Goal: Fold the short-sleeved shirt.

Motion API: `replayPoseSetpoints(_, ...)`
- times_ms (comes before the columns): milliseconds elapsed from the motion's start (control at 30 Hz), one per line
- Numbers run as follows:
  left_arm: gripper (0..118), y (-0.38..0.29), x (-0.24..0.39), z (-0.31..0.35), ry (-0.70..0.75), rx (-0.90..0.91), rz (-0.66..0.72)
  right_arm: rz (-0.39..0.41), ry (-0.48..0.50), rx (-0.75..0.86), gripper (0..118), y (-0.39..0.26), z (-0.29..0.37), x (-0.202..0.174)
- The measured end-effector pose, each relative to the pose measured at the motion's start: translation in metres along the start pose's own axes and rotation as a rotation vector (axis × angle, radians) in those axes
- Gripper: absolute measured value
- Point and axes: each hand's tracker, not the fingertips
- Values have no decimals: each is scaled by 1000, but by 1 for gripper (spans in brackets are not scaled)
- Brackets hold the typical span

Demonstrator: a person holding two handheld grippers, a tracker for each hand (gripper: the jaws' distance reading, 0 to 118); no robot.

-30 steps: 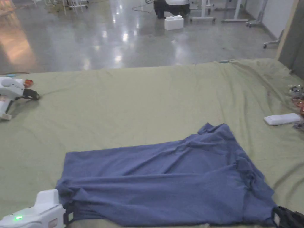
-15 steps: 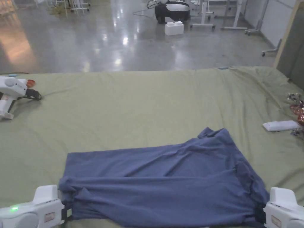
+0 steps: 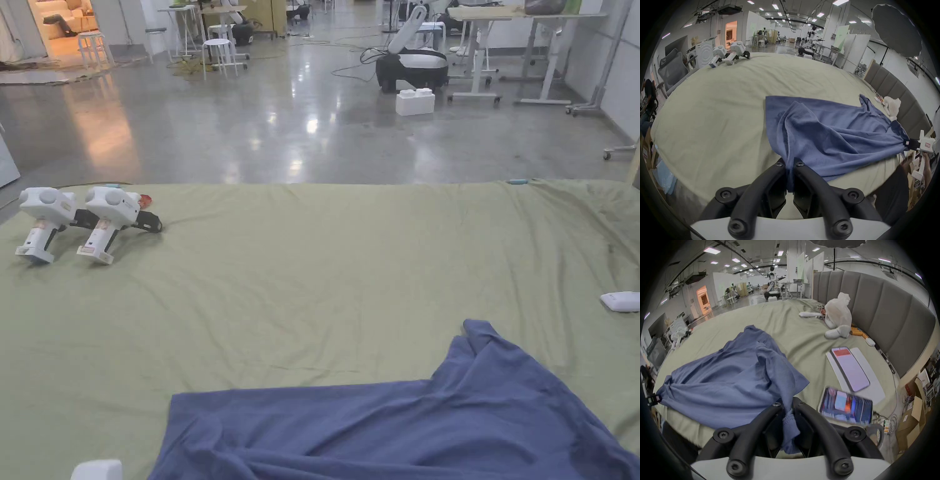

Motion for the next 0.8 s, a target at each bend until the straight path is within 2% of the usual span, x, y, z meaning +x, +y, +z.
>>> replayPoseSetpoints(67,2,-16,0,6,8,-17,-1,35,-4,-21,4,-15,8,-2)
replayPoseSetpoints(200,2,-33,-10,9,-12,9,59,27,1,-36,4,-32,4,-1)
replayPoseSetpoints(233,8,-34,-12,8,-14,17,73,20,5,-42,5,-33,1,0)
replayPoseSetpoints(267,22,-33,-11,7,-4,8,72,14,6,-46,7,-34,-2,0)
replayPoseSetpoints(300,43,-32,-11,7,39,-1,49,14,-3,-51,16,-35,-4,-1)
replayPoseSetpoints(333,72,-32,-5,6,68,24,13,25,-23,-61,43,-36,-5,-1)
replayPoseSetpoints(367,81,-31,-3,9,81,44,-10,32,-28,-57,64,-36,-4,-1)
replayPoseSetpoints(400,82,-27,-1,16,73,89,-21,30,-18,-52,72,-34,-2,-1)
replayPoseSetpoints(533,82,4,19,53,56,319,-56,-69,117,70,71,-10,18,-5)
replayPoseSetpoints(700,82,40,73,136,-15,692,-123,-40,263,405,71,26,83,-32)
replayPoseSetpoints(800,82,43,106,176,23,836,-183,10,285,566,71,38,125,-47)
